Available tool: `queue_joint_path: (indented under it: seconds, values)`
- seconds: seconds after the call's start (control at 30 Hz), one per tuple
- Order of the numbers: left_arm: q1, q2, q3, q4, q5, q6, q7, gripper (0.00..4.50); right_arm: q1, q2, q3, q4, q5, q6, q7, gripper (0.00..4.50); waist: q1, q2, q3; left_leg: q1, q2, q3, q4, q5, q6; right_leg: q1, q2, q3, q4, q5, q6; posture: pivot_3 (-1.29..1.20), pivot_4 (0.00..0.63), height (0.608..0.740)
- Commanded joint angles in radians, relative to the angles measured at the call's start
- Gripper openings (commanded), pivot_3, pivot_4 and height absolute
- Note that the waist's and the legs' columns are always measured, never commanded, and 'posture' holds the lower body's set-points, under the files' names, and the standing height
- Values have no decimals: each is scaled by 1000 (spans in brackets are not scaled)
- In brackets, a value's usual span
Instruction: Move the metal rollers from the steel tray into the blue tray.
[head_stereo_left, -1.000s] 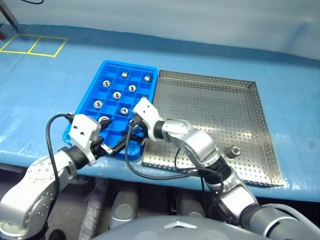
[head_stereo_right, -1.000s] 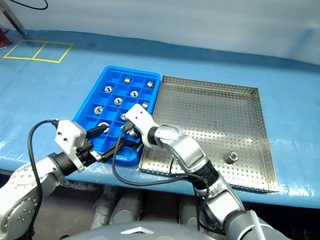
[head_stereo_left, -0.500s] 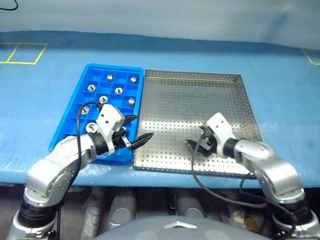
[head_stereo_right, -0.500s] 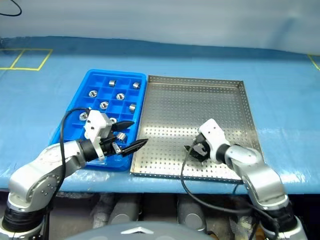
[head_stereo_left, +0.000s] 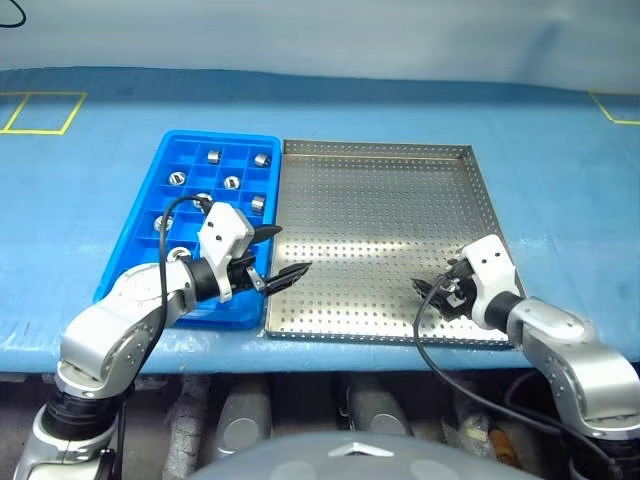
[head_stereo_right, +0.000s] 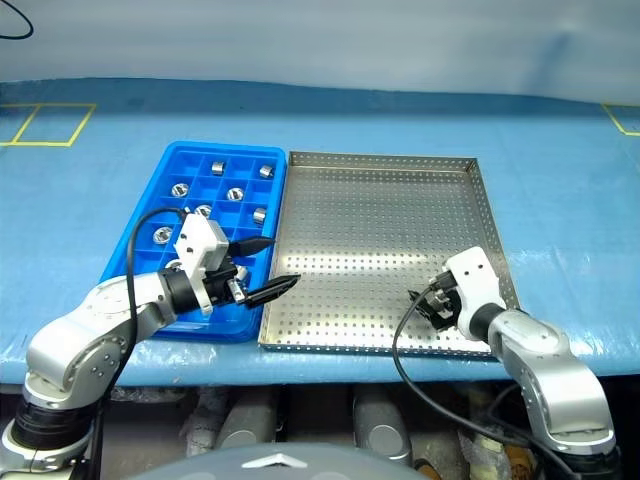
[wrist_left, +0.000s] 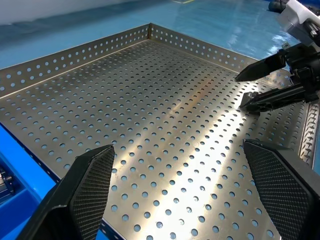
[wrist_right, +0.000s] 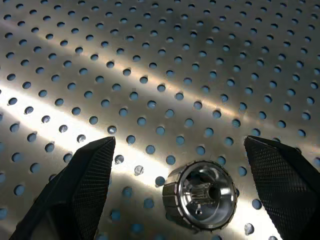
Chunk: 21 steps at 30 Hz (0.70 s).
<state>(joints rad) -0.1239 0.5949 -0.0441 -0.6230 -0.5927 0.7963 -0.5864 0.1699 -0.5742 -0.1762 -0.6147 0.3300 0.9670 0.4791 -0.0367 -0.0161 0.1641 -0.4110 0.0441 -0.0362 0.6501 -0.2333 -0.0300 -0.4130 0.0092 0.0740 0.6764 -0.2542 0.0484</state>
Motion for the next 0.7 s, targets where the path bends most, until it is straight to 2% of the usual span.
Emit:
queue_joint_path:
  seconds: [0.03, 0.23, 0.33, 0.5, 0.7]
  values:
    - [-3, -1, 7, -1, 2, -23, -8, 4500, 21, 0, -35, -25, 27, -6, 7, 4352, -2, 0, 0, 0, 0, 0, 0, 0, 0, 0, 0, 0, 0, 0, 0, -28, 150, 740]
    - [-2, -8, 3, 0, 4, -23, -7, 4500, 17, 27, -35, 18, 15, -8, -35, 4352, -2, 0, 0, 1, 0, 1, 1, 0, 0, 1, 0, 1, 0, 0, 0, -21, 150, 740]
    - [-1, -9, 5, -1, 5, -23, -5, 4500, 11, 28, -38, 33, 15, -10, -42, 3501, -1, 0, 0, 0, 0, 1, 1, 0, 0, 0, 0, 1, 0, 0, 0, -16, 150, 740]
    - [4, -8, 14, -5, 3, -24, -3, 4500, 2, 24, -37, 46, 19, -17, -47, 1802, -1, 0, 0, 0, 0, 1, 1, 0, 0, 0, 0, 1, 0, 0, 0, -9, 150, 740]
    - [8, -8, 21, -9, 3, -25, 2, 4500, -36, 25, -4, -7, 32, -36, -33, 1718, -1, 0, 0, 0, 0, 1, 1, 0, 0, 0, 0, 1, 0, 0, 0, -3, 150, 740]
